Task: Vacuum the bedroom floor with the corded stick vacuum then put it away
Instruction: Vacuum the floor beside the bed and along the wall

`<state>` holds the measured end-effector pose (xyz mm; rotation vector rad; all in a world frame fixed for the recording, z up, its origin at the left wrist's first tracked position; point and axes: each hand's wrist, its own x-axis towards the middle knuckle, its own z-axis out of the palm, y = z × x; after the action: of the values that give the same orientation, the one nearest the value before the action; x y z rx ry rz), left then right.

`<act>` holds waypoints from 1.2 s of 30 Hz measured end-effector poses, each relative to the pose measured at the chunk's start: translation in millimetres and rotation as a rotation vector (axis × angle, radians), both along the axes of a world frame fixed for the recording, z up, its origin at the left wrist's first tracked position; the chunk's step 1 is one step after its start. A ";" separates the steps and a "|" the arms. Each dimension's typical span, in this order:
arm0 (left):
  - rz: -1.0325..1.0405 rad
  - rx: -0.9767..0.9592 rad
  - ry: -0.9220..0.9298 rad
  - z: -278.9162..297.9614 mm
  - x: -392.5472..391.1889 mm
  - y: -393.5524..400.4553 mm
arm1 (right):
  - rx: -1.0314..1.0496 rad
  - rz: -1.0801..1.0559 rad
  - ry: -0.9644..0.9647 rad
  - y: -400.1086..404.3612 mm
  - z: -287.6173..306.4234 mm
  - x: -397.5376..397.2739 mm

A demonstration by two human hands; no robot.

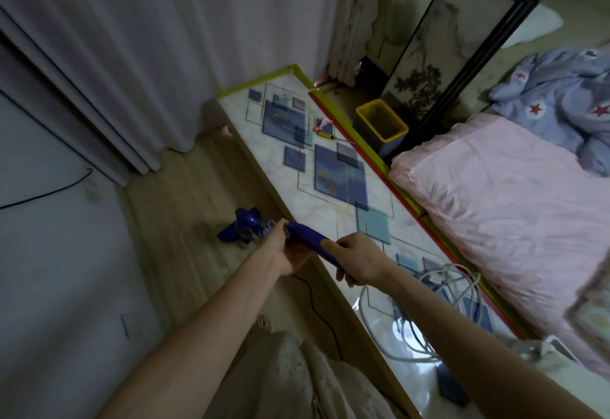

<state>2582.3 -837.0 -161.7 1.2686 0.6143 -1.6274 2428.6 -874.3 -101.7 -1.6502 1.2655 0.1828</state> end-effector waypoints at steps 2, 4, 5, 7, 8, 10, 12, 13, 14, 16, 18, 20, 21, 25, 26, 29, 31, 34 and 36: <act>0.045 -0.081 -0.028 13.3 9.0 -0.9 | -0.034 -0.024 -0.065 -6.3 15.1 7.6; 0.043 -0.164 -0.071 27.0 24.1 -1.2 | -0.082 -0.028 -0.144 -10.5 30.0 17.0; 0.025 -0.196 -0.107 33.4 32.0 -0.8 | -0.110 -0.022 -0.180 -11.3 37.3 22.8; -0.014 -0.232 -0.185 45.5 46.3 -0.3 | -0.177 -0.008 -0.227 -11.6 49.2 37.6; -0.032 -0.235 -0.210 51.1 52.4 -0.4 | -0.213 -0.003 -0.236 -11.6 53.9 46.3; -0.040 -0.240 -0.225 62.6 63.0 -2.1 | -0.275 -0.007 -0.243 -13.0 60.2 65.5; -0.010 -0.245 -0.256 69.5 74.6 -8.4 | -0.319 -0.038 -0.255 -16.4 67.2 86.2; 0.011 -0.251 -0.274 71.4 81.5 -13.1 | -0.334 -0.061 -0.263 -18.7 70.6 97.3; 0.026 -0.264 -0.287 73.4 89.0 -17.7 | -0.341 -0.089 -0.270 -21.0 73.9 108.4; 0.041 -0.299 -0.296 76.3 106.1 -25.5 | -0.319 -0.142 -0.281 -26.0 80.5 131.8; 0.050 -0.321 -0.294 77.4 124.3 -32.2 | -0.282 -0.174 -0.276 -33.6 85.1 156.0; 0.034 -0.365 -0.295 80.6 138.5 -37.5 | -0.224 -0.215 -0.275 -41.3 89.5 179.3; 0.017 -0.379 -0.313 82.9 145.6 -39.4 | -0.196 -0.241 -0.281 -44.4 91.3 190.5; -0.044 -0.405 -0.369 75.8 181.4 -44.5 | -0.118 -0.324 -0.329 -48.3 97.0 227.7; -0.051 -0.405 -0.376 73.0 189.6 -45.7 | -0.097 -0.346 -0.352 -47.5 99.0 234.8; -0.067 -0.389 -0.409 69.6 211.2 -50.8 | -0.057 -0.422 -0.404 -49.0 104.8 253.2; -0.103 -0.395 -0.426 68.8 221.5 -57.0 | -0.072 -0.454 -0.404 -52.6 108.3 262.9; -0.145 -0.386 -0.469 64.6 228.9 -63.1 | -0.056 -0.488 -0.458 -50.5 110.4 262.3; -0.153 -0.361 -0.472 74.5 217.9 -53.5 | -0.017 -0.507 -0.533 -43.3 109.3 248.0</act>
<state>2800.2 -890.5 -87.2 1.3794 -0.0662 -1.4051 2676.6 -917.6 7.6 -1.2228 1.2147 -0.5439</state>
